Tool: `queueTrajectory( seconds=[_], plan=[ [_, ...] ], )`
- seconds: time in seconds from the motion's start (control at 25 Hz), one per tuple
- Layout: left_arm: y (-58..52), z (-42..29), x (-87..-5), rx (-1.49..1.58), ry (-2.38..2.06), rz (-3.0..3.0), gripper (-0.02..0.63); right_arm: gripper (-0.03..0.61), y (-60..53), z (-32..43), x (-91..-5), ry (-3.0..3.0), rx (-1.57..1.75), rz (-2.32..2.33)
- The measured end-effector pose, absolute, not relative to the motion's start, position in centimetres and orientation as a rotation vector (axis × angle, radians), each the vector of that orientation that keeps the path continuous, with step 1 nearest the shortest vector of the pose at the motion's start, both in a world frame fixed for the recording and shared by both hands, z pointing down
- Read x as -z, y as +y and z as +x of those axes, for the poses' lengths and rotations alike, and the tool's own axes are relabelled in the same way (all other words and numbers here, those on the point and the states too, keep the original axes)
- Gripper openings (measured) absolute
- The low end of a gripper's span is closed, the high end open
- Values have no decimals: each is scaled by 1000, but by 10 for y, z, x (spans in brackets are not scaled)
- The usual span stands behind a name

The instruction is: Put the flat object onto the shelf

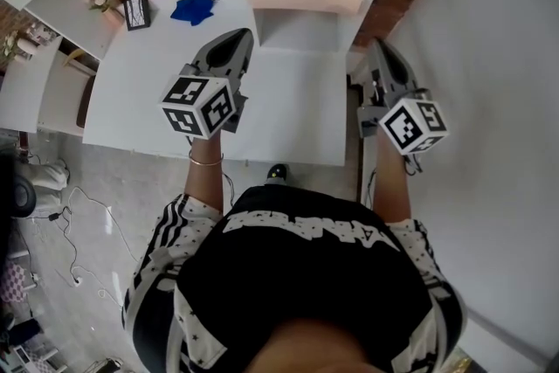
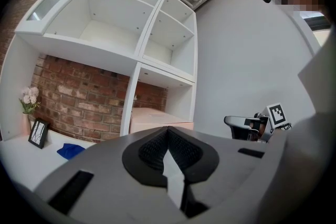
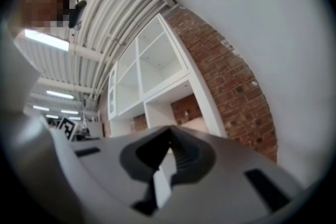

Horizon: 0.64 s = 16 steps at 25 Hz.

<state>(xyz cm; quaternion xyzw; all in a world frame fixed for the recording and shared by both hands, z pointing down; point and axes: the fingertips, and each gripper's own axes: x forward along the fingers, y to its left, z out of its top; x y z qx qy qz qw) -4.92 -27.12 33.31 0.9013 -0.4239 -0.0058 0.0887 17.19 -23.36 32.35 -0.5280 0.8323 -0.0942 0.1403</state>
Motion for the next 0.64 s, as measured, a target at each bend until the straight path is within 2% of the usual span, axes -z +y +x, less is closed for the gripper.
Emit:
queueTrajectory(
  seconds=[0.64],
  plan=[
    [-275,-49,-334,25,-1268,2676,28,29,-235,176,-324,2394,267,-1532]
  ],
)
